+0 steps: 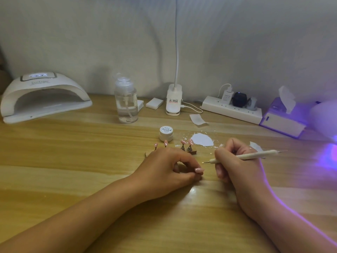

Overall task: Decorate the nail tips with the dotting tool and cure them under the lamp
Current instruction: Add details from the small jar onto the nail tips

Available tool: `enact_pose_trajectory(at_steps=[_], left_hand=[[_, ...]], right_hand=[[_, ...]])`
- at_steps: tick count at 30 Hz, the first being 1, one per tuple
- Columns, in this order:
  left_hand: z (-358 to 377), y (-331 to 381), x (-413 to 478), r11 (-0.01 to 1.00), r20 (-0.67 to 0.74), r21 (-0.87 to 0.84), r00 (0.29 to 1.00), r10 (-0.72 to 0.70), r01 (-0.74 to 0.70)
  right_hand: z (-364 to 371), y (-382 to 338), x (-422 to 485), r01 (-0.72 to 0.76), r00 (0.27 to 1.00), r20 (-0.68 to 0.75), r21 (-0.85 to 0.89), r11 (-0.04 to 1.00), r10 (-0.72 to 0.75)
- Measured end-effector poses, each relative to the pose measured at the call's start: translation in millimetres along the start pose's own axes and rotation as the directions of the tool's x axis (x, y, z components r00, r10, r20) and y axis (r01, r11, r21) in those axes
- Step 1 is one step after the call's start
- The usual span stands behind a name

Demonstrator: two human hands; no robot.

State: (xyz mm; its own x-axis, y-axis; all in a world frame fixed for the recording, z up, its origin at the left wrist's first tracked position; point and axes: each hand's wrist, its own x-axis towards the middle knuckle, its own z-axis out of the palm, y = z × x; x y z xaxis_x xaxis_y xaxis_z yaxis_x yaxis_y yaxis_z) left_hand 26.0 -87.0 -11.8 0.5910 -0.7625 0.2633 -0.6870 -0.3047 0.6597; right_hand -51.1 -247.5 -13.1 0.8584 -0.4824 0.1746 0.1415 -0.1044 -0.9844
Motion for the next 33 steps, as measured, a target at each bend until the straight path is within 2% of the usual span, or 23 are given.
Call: enact_pose_trajectory(at_steps=[3,26,29,33], left_hand=[[0.1,-0.1,-0.2,1.000,0.005,-0.006,1.000,-0.001,0.001],[0.6,-2.3,0.4,1.000,-0.007,-0.031,1.000,0.001,-0.002],[0.8,-2.8,0.2,1.000,-0.004,-0.031,1.000,0.001,-0.001],[0.8,-3.3,0.6,0.999,-0.006,-0.034,1.000,0.007,-0.007]], right_hand=[[-0.2,0.4,-0.6,-0.006,0.999,-0.039,0.030,1.000,0.007],[2.8,-0.5,-2.2,-0.013,0.999,0.034,-0.098,0.995,0.017],[1.6,-1.8,-2.7,-0.008,1.000,0.018,-0.030,1.000,0.008],[-3.9,-1.0,-0.8,0.021,0.994,-0.106,0.089,0.996,-0.011]])
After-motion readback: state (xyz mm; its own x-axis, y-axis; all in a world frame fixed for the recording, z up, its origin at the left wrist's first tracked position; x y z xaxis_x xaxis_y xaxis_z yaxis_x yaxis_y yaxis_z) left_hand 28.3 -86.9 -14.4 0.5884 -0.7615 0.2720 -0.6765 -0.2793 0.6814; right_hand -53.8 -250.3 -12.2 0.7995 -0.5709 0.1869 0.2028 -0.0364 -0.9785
